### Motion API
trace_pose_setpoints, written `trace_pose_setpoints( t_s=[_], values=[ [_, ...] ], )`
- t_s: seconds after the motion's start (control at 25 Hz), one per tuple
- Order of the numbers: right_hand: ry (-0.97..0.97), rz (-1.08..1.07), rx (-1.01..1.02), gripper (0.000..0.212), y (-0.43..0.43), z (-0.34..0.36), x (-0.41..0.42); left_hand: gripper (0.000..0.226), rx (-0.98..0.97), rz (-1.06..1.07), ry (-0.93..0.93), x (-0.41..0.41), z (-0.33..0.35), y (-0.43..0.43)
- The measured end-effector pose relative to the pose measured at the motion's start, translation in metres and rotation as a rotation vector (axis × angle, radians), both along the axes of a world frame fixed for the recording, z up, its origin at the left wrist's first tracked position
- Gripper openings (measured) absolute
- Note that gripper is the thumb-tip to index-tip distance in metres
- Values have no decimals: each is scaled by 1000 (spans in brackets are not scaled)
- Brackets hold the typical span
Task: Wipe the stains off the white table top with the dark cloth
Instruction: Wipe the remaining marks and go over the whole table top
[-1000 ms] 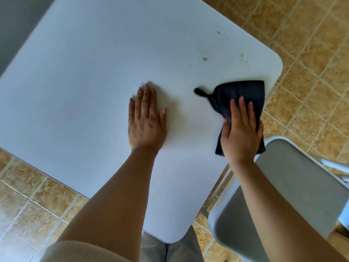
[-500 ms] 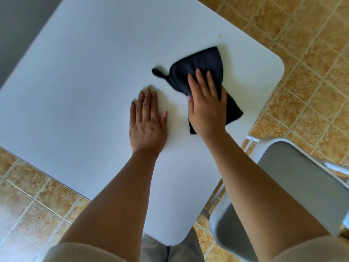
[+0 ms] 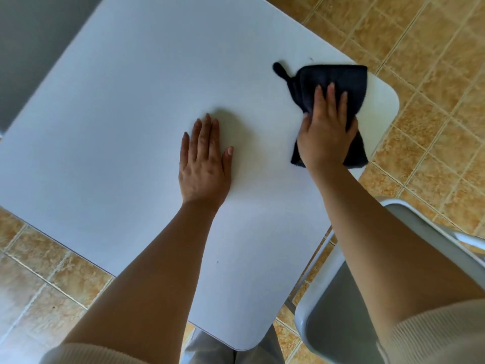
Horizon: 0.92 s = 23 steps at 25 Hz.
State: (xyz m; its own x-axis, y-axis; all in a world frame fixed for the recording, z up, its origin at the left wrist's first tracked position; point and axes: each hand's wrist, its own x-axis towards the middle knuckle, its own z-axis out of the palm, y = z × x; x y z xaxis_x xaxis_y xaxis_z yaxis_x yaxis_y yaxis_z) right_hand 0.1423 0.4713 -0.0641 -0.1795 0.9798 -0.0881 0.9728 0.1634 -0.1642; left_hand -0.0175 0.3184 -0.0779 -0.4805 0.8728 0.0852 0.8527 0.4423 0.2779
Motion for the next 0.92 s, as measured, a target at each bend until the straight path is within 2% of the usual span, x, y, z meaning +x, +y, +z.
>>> trace_pose_setpoints(
  t_s=[0.16, 0.24, 0.32, 0.48, 0.6, 0.68, 0.8, 0.92],
  values=[
    [24, 221, 67, 52, -19, -6, -44, 62, -82, 45, -8, -11, -4, 15],
    [20, 344, 107, 49, -43, -8, -39, 62, -77, 41, 0, -11, -6, 14],
    [0, 370, 109, 47, -62, -9, -14, 61, -68, 37, -6, -11, -6, 14],
    [-20, 108, 44, 54, -43, -1, 33, 60, -72, 43, -9, -12, -4, 16],
    [11, -114, -18, 53, 16, 4, 15, 61, -84, 42, -12, -12, -4, 17],
    [43, -134, -41, 54, 52, 7, -14, 61, -89, 42, -8, -12, -4, 17],
    [23, 25, -48, 54, 69, 5, -63, 61, -98, 44, -13, -12, -4, 17],
    [39, 286, 30, 51, 42, -2, -90, 61, -86, 52, -8, -13, -4, 17]
  ],
)
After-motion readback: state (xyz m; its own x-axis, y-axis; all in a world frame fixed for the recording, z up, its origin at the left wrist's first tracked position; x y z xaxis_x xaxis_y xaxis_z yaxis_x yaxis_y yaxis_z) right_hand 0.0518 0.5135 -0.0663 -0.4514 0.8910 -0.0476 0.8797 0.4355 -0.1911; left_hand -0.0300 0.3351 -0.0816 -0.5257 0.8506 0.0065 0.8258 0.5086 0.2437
